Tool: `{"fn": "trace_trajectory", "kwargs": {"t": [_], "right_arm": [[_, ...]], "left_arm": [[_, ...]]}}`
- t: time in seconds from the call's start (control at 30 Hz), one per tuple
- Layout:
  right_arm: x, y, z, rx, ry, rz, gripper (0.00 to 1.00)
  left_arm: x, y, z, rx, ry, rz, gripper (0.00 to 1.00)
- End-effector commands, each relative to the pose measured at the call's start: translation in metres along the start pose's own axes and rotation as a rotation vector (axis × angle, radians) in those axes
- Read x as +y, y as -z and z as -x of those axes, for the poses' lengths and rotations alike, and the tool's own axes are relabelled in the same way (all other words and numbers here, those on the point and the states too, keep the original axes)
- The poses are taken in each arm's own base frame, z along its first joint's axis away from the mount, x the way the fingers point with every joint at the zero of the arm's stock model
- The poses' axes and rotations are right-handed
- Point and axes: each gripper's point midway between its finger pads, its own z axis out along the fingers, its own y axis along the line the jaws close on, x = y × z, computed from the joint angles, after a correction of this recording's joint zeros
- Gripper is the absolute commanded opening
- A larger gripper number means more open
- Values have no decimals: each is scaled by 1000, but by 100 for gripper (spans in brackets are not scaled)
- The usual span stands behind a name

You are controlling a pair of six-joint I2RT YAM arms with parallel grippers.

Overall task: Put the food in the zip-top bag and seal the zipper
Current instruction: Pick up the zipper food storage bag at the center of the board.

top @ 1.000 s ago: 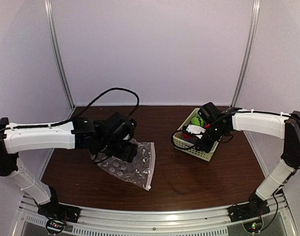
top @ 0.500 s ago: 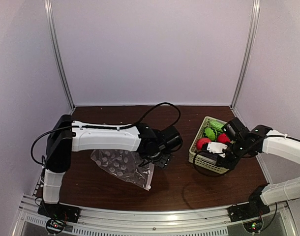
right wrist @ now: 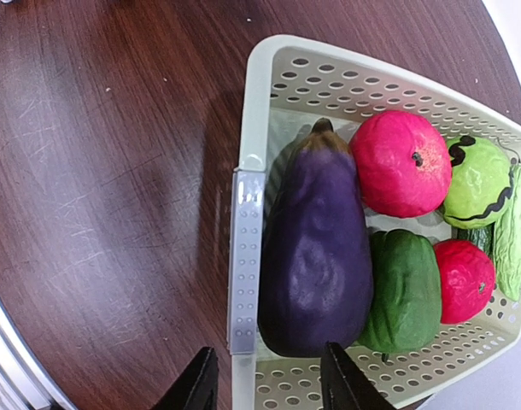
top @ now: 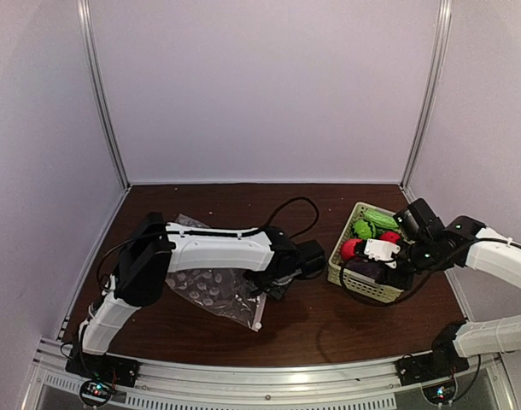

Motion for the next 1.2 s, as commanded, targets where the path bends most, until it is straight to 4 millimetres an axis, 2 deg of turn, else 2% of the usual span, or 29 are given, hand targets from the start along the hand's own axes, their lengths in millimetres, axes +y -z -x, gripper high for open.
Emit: {"fn": "trace_trajectory", "kwargs": {"t": [0.0, 0.1, 0.23, 0.33, 0.37, 0.47, 0.53, 0.63, 0.7, 0.77, 0.9, 1.0, 1.1, 1.17], "right_arm": [[-7, 7, 14, -38, 3, -11, 42], [-6, 7, 18, -50, -2, -3, 42], [-7, 9, 24, -74, -6, 0, 42], [-6, 11, 31, -102, -4, 14, 41], [-7, 12, 34, -111, -4, 17, 41], [-7, 16, 46, -151, -18, 38, 41], [-13, 23, 63, -207, -56, 39, 41], [-24, 34, 96, -313, -134, 52, 42], [-31, 40, 122, -395, -206, 78, 48], [-25, 41, 145, -453, -255, 184, 53], [-19, 37, 192, -497, -315, 384, 55], [-24, 35, 227, -542, -367, 457, 55], [-29, 42, 259, -611, -469, 551, 56], [-31, 43, 273, -641, -521, 588, 59]], "left_arm": [[17, 7, -3, 2, -12, 96, 55], [31, 10, -6, 3, -28, 158, 42], [36, 17, -11, 17, -40, 145, 18], [43, 29, -9, -4, -18, 114, 2], [46, 34, -8, -11, -12, 106, 0], [59, 55, -2, -49, 17, 85, 0], [66, 76, 7, -98, 55, 29, 0], [73, 111, 26, -203, 133, -77, 0], [77, 133, 40, -276, 178, -147, 0], [78, 147, 51, -333, 209, -190, 0], [77, 159, 67, -409, 272, -241, 0], [77, 166, 79, -462, 344, -274, 0], [73, 176, 90, -513, 420, -338, 0], [69, 181, 96, -544, 457, -390, 0]]}}
